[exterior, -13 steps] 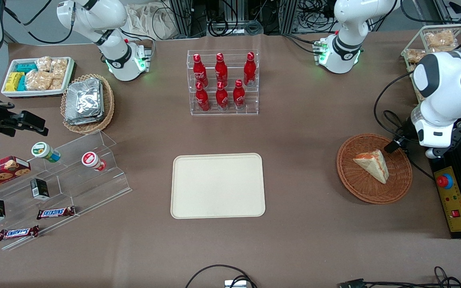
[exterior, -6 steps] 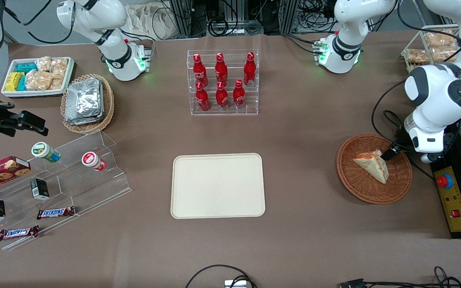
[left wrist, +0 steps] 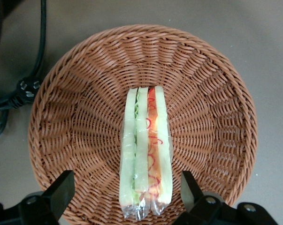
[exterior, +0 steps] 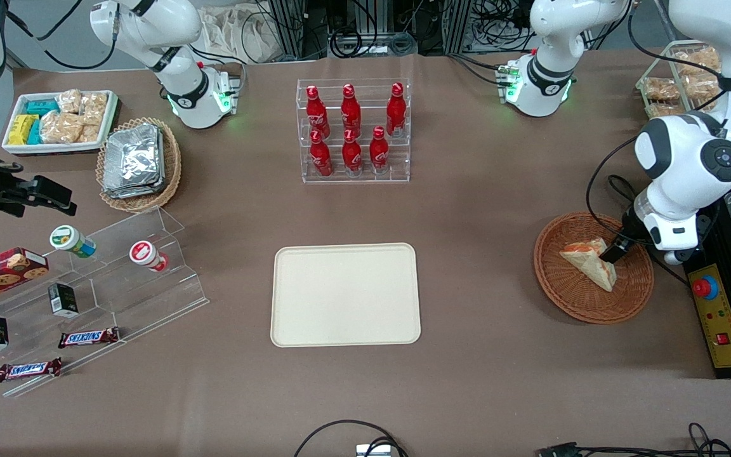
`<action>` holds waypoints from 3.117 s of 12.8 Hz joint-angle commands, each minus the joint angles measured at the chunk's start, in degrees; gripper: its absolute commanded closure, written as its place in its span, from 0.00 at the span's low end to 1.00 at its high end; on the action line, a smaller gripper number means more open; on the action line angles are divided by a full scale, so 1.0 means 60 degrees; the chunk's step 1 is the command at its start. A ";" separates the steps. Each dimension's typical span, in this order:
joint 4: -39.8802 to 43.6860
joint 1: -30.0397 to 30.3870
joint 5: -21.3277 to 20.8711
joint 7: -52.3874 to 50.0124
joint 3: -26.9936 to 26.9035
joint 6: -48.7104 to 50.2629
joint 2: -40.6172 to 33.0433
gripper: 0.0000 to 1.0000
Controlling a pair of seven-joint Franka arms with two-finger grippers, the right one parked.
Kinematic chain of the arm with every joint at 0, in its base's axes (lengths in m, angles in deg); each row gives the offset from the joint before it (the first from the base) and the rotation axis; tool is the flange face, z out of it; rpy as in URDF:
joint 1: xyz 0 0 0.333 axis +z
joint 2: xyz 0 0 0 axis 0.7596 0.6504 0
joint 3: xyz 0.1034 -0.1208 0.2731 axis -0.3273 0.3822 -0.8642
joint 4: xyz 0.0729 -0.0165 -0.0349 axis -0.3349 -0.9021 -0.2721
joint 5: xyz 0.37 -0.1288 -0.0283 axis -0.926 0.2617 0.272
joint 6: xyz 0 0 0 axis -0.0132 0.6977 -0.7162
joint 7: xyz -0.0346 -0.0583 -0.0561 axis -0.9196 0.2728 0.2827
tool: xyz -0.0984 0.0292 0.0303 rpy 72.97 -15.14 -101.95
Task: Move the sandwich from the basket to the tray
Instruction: 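Lower the open left gripper around the wrapped sandwich and close it, then lift the sandwich out of the basket with the left gripper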
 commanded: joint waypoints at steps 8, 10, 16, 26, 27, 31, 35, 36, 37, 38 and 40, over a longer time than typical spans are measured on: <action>-0.0757 0.0006 0.0043 -0.0726 0.0096 -0.1532 0.0589 0.00; -0.0772 0.0006 0.0043 -0.0712 0.0096 -0.1868 0.0868 0.00; -0.0655 -0.0023 0.0029 -0.0915 0.0125 -0.2017 0.1016 0.56; 0.0717 -0.0273 -0.0264 0.2359 0.0461 0.1006 -0.0098 0.81; 0.1317 -0.0273 -0.0264 0.2771 0.0593 0.1958 -0.0054 0.81; 0.2522 -0.0273 -0.0629 0.3739 0.1339 0.3167 0.0019 0.80; 0.3532 -0.0273 -0.0616 0.4342 0.2115 0.3901 0.0151 0.80; 0.3796 -0.0273 -0.0616 0.4241 0.2437 0.4032 0.0224 0.80; 0.4030 -0.0273 -0.0631 0.4211 0.2730 0.4207 0.0311 0.80; 0.4323 -0.0273 -0.0631 0.4196 0.2950 0.4383 0.0457 0.80; 0.4836 -0.0432 -0.0674 0.3512 0.3317 0.4676 0.0721 0.80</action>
